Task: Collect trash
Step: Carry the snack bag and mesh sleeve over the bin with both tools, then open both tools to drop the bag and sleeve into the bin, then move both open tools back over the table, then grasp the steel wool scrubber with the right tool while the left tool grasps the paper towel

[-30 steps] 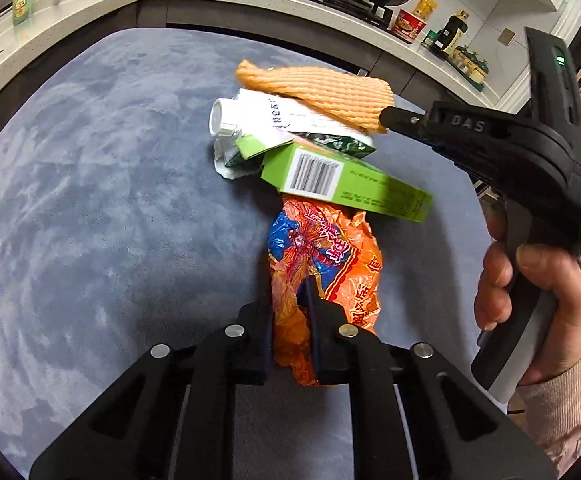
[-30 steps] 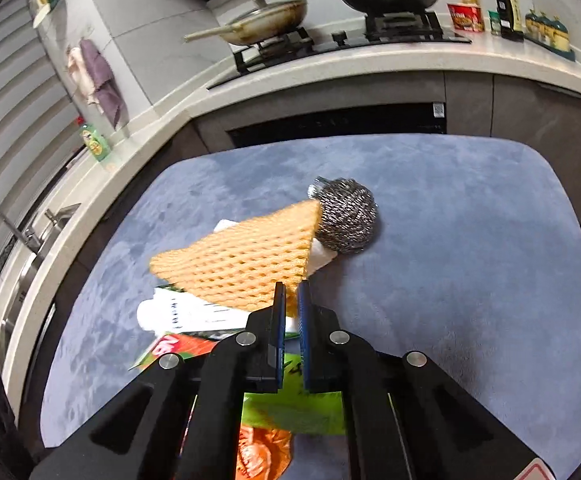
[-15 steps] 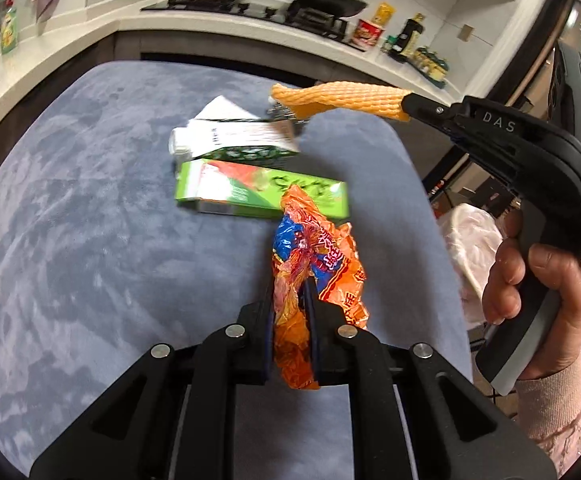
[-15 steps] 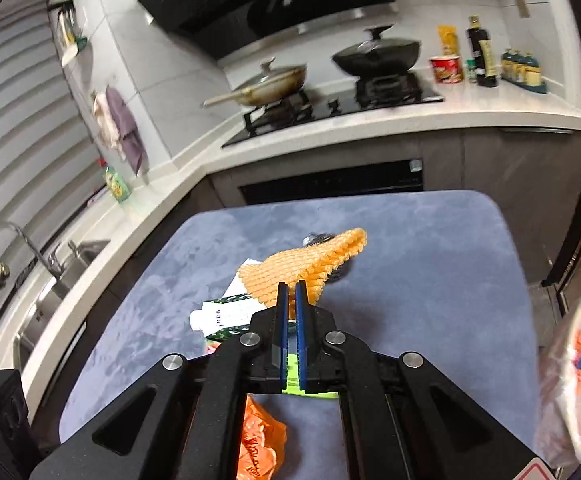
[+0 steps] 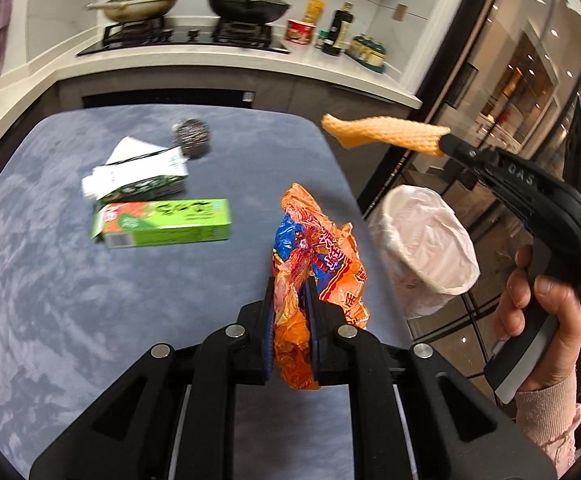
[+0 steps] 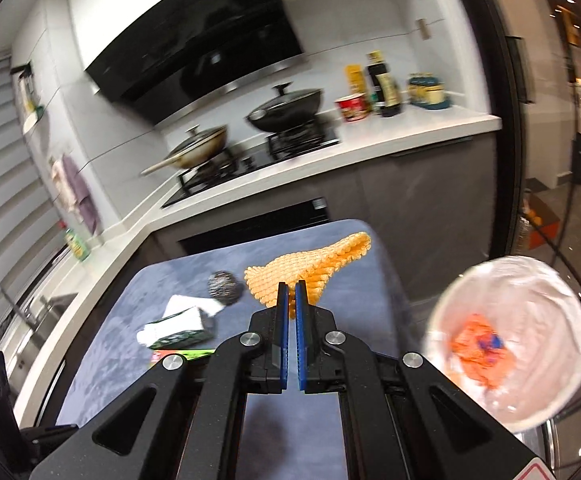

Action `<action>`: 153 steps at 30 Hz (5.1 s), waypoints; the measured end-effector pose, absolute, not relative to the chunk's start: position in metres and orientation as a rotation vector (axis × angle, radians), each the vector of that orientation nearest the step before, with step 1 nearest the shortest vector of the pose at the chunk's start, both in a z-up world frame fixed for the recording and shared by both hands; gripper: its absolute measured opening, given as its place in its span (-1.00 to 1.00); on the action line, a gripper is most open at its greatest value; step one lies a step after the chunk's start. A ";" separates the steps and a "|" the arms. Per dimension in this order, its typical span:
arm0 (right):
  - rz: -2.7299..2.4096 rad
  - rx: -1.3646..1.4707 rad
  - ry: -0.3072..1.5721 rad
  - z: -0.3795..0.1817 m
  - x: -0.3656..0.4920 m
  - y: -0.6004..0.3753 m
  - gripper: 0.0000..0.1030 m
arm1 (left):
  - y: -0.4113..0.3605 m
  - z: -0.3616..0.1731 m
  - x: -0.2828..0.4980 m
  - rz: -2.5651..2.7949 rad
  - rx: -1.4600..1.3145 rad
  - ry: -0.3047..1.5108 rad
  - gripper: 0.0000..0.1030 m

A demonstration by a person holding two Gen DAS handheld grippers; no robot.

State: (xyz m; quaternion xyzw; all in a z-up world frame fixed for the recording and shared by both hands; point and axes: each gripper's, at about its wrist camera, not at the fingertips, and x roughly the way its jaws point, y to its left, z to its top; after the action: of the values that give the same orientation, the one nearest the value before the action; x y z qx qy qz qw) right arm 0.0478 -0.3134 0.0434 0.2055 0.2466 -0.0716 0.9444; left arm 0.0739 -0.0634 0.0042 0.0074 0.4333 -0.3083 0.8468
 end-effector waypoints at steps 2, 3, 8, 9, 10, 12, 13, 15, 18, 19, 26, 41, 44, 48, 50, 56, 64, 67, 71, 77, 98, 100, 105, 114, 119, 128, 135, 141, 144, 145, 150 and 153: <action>-0.184 0.433 0.495 0.041 0.032 -0.333 -0.93 | -0.079 0.006 0.070 -0.669 0.032 0.911 -0.76; -0.202 0.440 0.493 0.040 0.025 -0.342 -0.93 | -0.086 0.007 0.068 -0.678 0.039 0.910 -0.76; -0.284 0.465 0.492 0.031 -0.007 -0.381 -0.93 | -0.127 0.012 0.058 -0.732 0.076 0.904 -0.76; -0.299 0.466 0.495 0.029 -0.011 -0.386 -0.93 | -0.135 0.012 0.056 -0.739 0.083 0.902 -0.76; -0.322 0.461 0.500 0.026 -0.017 -0.394 -0.93 | -0.143 0.013 0.054 -0.750 0.091 0.899 -0.76; -0.354 0.451 0.508 0.021 -0.026 -0.405 -0.93 | -0.157 0.013 0.051 -0.763 0.105 0.892 -0.76; -0.368 0.452 0.513 0.018 -0.030 -0.411 -0.93 | -0.167 0.013 0.050 -0.774 0.115 0.890 -0.76; -0.393 0.458 0.521 0.012 -0.039 -0.423 -0.93 | -0.180 0.013 0.049 -0.786 0.123 0.888 -0.76; -0.422 0.473 0.532 0.003 -0.049 -0.438 -0.93 | -0.202 0.012 0.047 -0.807 0.141 0.883 -0.76; -0.428 0.476 0.535 0.001 -0.051 -0.441 -0.93 | -0.211 0.011 0.046 -0.815 0.150 0.883 -0.76; -0.475 0.492 0.564 -0.018 -0.060 -0.463 -0.93 | -0.254 0.006 0.043 -0.846 0.200 0.885 -0.76; -0.525 0.534 0.640 -0.049 -0.050 -0.494 -0.92 | -0.331 -0.037 0.063 -0.858 0.289 0.952 -0.74; -0.530 0.538 0.651 -0.053 -0.048 -0.495 -0.89 | -0.338 -0.044 0.066 -0.849 0.304 0.959 -0.70; -0.535 0.540 0.651 -0.054 -0.046 -0.496 -0.86 | -0.341 -0.047 0.068 -0.849 0.313 0.961 -0.64; -0.544 0.543 0.650 -0.054 -0.045 -0.497 -0.66 | -0.340 -0.048 0.069 -0.838 0.306 0.966 -0.34; -0.558 0.541 0.611 -0.044 -0.049 -0.495 -0.24 | -0.332 -0.041 0.077 -0.820 0.250 0.962 0.04; -0.545 0.512 0.579 -0.029 -0.048 -0.483 0.11 | -0.311 -0.022 0.083 -0.773 0.209 0.906 0.42; -0.533 0.506 0.568 -0.024 -0.047 -0.477 0.21 | -0.301 -0.015 0.087 -0.767 0.191 0.894 0.43; -0.516 0.494 0.557 -0.016 -0.041 -0.465 0.26 | -0.282 -0.008 0.091 -0.738 0.170 0.878 0.43; -0.475 0.471 0.555 -0.008 -0.029 -0.444 0.28 | -0.250 0.002 0.099 -0.680 0.135 0.847 0.57; -0.288 0.361 0.608 0.005 0.039 -0.333 0.28 | -0.117 0.005 0.136 -0.447 0.029 0.842 0.67; -0.270 0.350 0.616 0.005 0.047 -0.321 0.28 | -0.100 0.004 0.142 -0.428 0.013 0.846 0.67; -0.220 0.322 0.636 0.004 0.068 -0.289 0.28 | -0.062 -0.001 0.154 -0.373 -0.012 0.852 0.70; -0.130 0.272 0.675 -0.002 0.112 -0.231 0.38 | 0.010 -0.009 0.181 -0.272 -0.053 0.854 0.76; -0.088 0.247 0.702 -0.010 0.145 -0.205 0.38 | 0.049 -0.012 0.206 -0.216 -0.087 0.854 0.78; -0.028 0.242 0.737 -0.022 0.219 -0.176 0.38 | 0.075 -0.018 0.271 -0.200 -0.142 0.896 0.84; -0.024 0.247 0.778 -0.040 0.278 -0.176 0.38 | 0.056 -0.042 0.329 -0.280 -0.151 0.995 0.84; -0.028 0.219 0.833 -0.060 0.321 -0.177 0.38 | 0.033 -0.066 0.357 -0.322 -0.105 1.056 0.74; -0.017 0.206 0.862 -0.069 0.335 -0.177 0.38 | 0.025 -0.075 0.364 -0.336 -0.081 1.073 0.60; -0.012 0.205 0.870 -0.071 0.338 -0.177 0.36 | 0.022 -0.079 0.366 -0.343 -0.074 1.080 0.51; 0.024 0.192 0.903 -0.083 0.347 -0.172 -0.03 | 0.017 -0.094 0.373 -0.360 -0.077 1.129 0.13; 0.028 0.180 0.889 -0.084 0.342 -0.171 -0.08 | 0.016 -0.100 0.373 -0.368 -0.078 1.148 -0.25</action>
State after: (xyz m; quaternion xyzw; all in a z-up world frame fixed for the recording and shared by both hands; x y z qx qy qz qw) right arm 0.3415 -0.1707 -0.0842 0.0871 0.4294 0.0133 0.8988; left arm 0.3732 0.0162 -0.0998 -0.0365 0.5396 -0.1731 0.8231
